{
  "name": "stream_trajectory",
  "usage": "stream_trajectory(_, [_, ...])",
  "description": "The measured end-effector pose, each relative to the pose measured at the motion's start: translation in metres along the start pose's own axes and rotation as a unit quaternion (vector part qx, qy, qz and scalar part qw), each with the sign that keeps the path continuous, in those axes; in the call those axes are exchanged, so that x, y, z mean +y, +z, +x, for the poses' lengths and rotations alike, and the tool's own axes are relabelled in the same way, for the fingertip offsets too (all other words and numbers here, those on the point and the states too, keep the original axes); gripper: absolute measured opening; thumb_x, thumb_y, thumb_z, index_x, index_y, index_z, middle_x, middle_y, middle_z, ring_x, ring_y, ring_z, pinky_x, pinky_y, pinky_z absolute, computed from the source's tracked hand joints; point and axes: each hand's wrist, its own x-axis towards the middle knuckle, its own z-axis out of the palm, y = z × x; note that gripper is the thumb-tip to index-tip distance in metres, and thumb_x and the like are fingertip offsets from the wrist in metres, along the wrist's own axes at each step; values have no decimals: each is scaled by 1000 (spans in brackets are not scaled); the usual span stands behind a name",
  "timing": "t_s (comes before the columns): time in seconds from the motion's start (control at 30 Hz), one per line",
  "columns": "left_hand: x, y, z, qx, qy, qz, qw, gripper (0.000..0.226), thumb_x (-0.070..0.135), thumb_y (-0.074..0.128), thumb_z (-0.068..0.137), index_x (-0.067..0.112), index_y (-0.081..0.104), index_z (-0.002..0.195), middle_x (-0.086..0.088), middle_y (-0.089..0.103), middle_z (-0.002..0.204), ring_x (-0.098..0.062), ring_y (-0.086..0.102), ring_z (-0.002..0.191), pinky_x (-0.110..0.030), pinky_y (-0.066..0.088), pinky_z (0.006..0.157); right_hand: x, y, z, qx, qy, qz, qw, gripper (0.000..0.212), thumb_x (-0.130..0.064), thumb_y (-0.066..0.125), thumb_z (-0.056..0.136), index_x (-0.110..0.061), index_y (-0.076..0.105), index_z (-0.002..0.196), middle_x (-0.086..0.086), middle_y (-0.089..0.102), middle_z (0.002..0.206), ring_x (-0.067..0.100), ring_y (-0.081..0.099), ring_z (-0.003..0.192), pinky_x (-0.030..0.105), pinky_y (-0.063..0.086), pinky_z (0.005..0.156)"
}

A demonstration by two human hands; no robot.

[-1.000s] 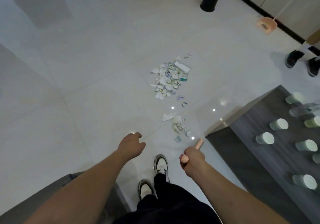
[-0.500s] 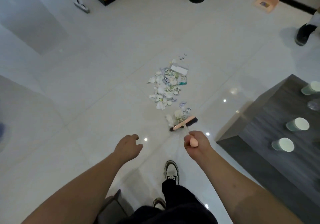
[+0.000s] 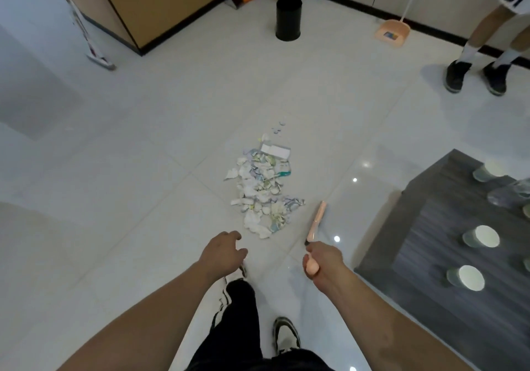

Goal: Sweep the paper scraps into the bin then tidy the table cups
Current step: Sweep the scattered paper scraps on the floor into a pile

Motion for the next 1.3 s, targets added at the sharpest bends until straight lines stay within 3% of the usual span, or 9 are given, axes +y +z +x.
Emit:
stream_trajectory(0.1, [-6, -24, 42, -2, 2, -8, 1000, 52, 40, 53, 91, 18, 46, 137, -8, 49, 132, -23, 45, 124, -28, 35, 95, -18, 28, 15, -12, 20, -28, 999, 11, 3, 52, 90, -5, 53, 83, 11, 48, 68, 14, 45, 29, 17, 39, 33])
stream_trajectory(0.3, [-12, -86, 131, -28, 18, -24, 999, 53, 40, 53, 91, 18, 44, 138, -9, 48, 135, -23, 44, 124, -27, 35, 94, -70, 108, 25, -28, 14, -79, 996, 7, 0, 53, 90, -6, 50, 90, 11, 45, 58, 14, 42, 31, 16, 34, 31])
stream_trajectory(0.5, [-1, -172, 217, -11, 50, -26, 998, 53, 41, 53, 91, 17, 46, 137, -11, 50, 133, -26, 47, 121, -28, 37, 89, -139, 199, 26, 28, -33, -152, 987, 6, 8, 53, 89, 7, 55, 84, 16, 51, 69, 18, 43, 33, 17, 37, 34])
stream_trajectory(0.67, [17, -221, 274, 25, 64, -49, 996, 50, 36, 55, 90, 15, 50, 134, -12, 54, 131, -28, 51, 119, -30, 40, 89, -199, 228, 55, 77, -84, -220, 969, 6, 4, 59, 84, 7, 55, 81, 17, 52, 68, 21, 47, 39, 24, 42, 43])
stream_trajectory(0.83, [36, -240, 322, 36, 59, -71, 995, 47, 38, 56, 91, 16, 51, 132, -11, 56, 126, -26, 53, 114, -27, 37, 81, -273, 239, 97, 72, -114, -290, 948, 8, 7, 55, 77, 0, 52, 76, 12, 45, 59, 18, 40, 36, 24, 33, 44])
stream_trajectory(0.93, [55, -246, 353, 39, 41, -65, 996, 50, 39, 55, 91, 16, 49, 135, -10, 55, 127, -25, 52, 115, -29, 39, 86, -333, 251, 131, 55, -162, -375, 911, 10, 8, 55, 75, -1, 53, 74, 15, 46, 58, 21, 44, 38, 25, 36, 44])
stream_trajectory(1.07, [100, -254, 401, 48, -1, -70, 996, 52, 40, 53, 91, 17, 46, 138, -10, 53, 128, -25, 51, 118, -29, 39, 90, -424, 277, 193, 35, -198, -512, 835, 4, -6, 58, 82, -9, 56, 80, 17, 60, 77, 27, 56, 59, 27, 46, 48])
stream_trajectory(1.23, [179, -258, 448, 36, -63, -58, 996, 49, 41, 53, 90, 20, 48, 134, -8, 55, 124, -25, 51, 117, -29, 39, 91, -511, 293, 258, -22, -202, -630, 749, 22, -5, 53, 87, -13, 44, 68, 8, 52, 73, 18, 48, 56, 21, 39, 47])
stream_trajectory(1.3, [212, -264, 464, 21, -77, -53, 995, 49, 42, 52, 90, 21, 48, 135, -8, 53, 126, -25, 50, 118, -29, 38, 92, -532, 288, 265, -65, -197, -691, 693, 24, -6, 52, 86, -14, 42, 66, 3, 51, 73, 16, 49, 60, 20, 34, 45])
